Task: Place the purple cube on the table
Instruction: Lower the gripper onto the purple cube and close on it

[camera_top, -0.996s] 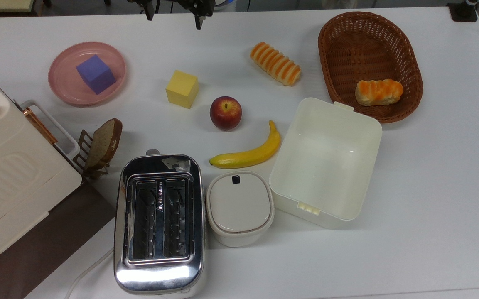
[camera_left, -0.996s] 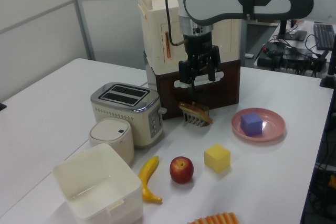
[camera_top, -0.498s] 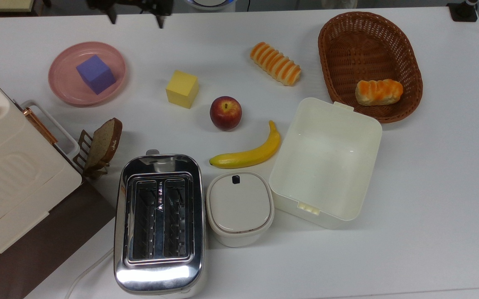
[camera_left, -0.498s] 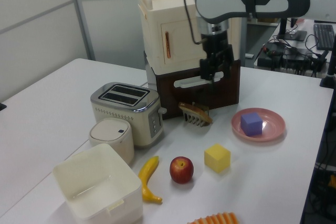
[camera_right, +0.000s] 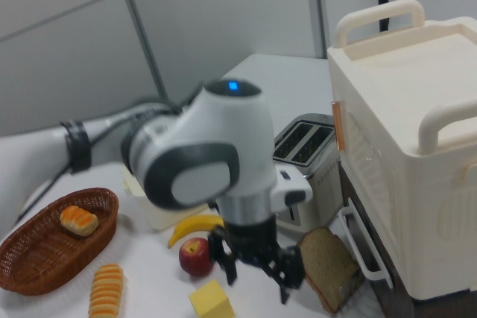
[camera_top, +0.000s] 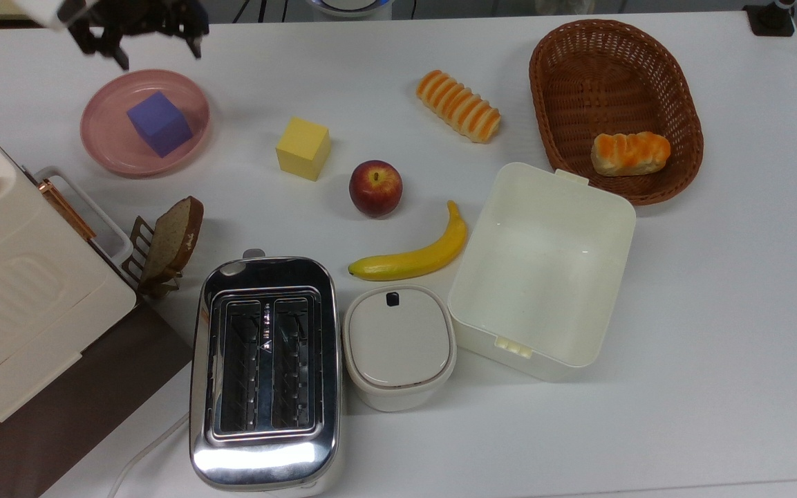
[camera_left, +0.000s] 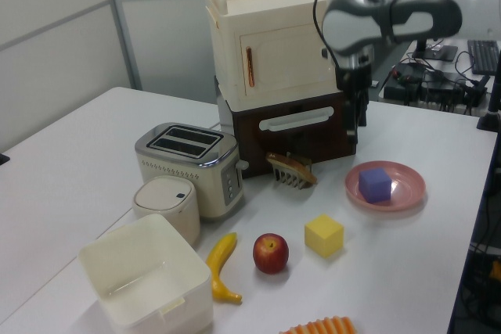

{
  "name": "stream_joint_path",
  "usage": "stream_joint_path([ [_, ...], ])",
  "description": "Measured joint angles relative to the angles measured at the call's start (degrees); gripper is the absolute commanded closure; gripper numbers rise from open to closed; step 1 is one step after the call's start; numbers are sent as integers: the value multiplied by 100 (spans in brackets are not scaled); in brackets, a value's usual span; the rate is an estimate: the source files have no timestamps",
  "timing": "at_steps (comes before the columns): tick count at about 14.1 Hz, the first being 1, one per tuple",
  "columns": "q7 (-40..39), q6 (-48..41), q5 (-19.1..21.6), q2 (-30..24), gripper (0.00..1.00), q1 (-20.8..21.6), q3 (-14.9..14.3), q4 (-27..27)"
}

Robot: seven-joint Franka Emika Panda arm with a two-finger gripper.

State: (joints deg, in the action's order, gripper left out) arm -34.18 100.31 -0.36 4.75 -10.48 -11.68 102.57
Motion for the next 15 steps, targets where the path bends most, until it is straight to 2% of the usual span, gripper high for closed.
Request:
stream_joint_path([
  [2, -861, 783, -177, 89, 0, -48, 1, 527],
  [5, -1762, 1144, -300, 225, 0, -157, -1, 765],
  [8, -2201, 1257, -694, 343, 0, -192, -1, 891],
  [13, -2401, 2171, -1239, 384, 0, -276, -2, 1627],
  [14, -2403, 2361, -1318, 388, 14, -318, -3, 1760],
  [15, -2418, 2558, -1375, 397, 49, -376, -4, 1901],
])
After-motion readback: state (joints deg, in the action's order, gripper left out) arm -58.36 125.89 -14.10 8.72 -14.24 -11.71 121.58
